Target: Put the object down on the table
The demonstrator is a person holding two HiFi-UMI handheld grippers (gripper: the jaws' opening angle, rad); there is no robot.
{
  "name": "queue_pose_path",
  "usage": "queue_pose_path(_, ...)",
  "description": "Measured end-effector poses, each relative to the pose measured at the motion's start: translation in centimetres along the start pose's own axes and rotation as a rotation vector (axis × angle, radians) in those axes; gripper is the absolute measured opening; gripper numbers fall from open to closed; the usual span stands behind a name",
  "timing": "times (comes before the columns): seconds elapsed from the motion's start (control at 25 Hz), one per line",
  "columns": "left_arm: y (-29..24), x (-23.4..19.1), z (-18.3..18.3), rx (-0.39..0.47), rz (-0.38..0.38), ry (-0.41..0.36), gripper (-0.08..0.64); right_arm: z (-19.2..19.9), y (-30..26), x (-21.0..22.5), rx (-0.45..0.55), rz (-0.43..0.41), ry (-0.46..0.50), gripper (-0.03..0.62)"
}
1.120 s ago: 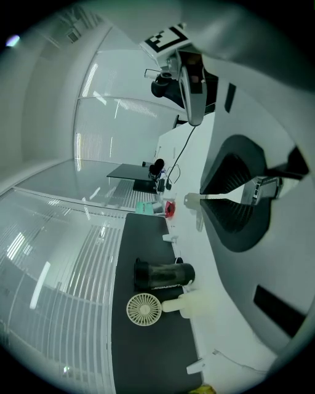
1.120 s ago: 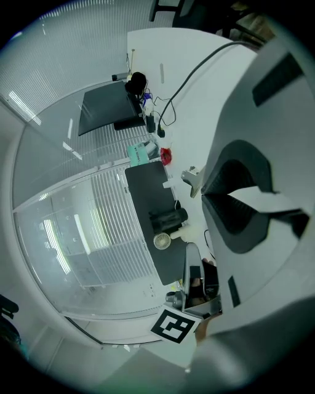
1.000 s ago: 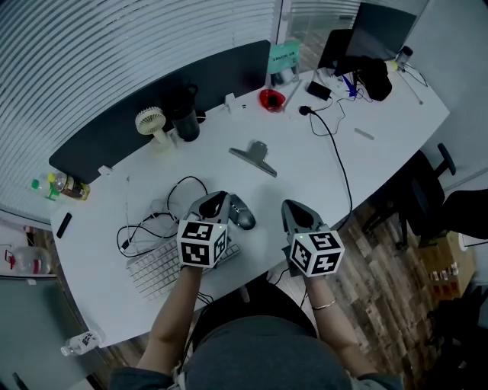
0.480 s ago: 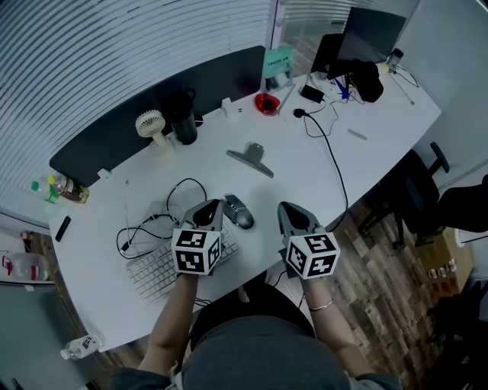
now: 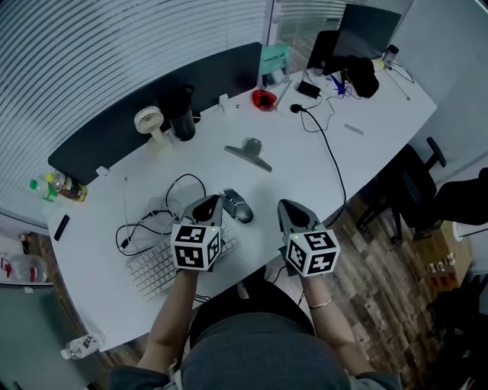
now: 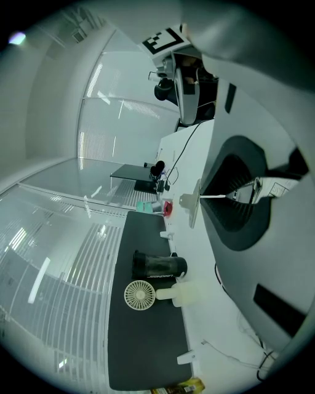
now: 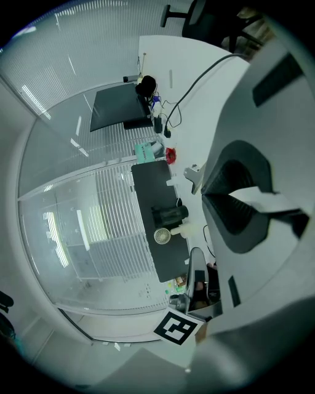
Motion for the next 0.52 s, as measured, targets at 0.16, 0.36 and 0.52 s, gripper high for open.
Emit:
queue_pose_path(0.16, 0.07, 0.19, 0.0, 0.001, 0.005, 0.003, 0.029, 0.24, 0.23, -0.08, -0.004, 0.005, 0.0, 0.003)
queue_pose_path(0.36, -0.07, 0.62, 0.22, -0.006, 0.01, 0.003, 0.029, 0.47, 0.36, -0.02, -0.008, 0.007, -0.001, 0.003)
queue_pose_path(0.52, -0.19, 0.79, 0.22, -0.007, 0.012, 0.002, 0.031, 0.57, 0.41, 0.14, -0.011, 0.007, 0.001, 0.003)
Point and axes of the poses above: the fingertips, and each gripper's own axes: y backward along the fingers, x to its right, z out of its underside, the point moved 2 cm from there along y, backward along the fingers, and after that the axes turned 3 degrees about y, right-handed, at the moved point
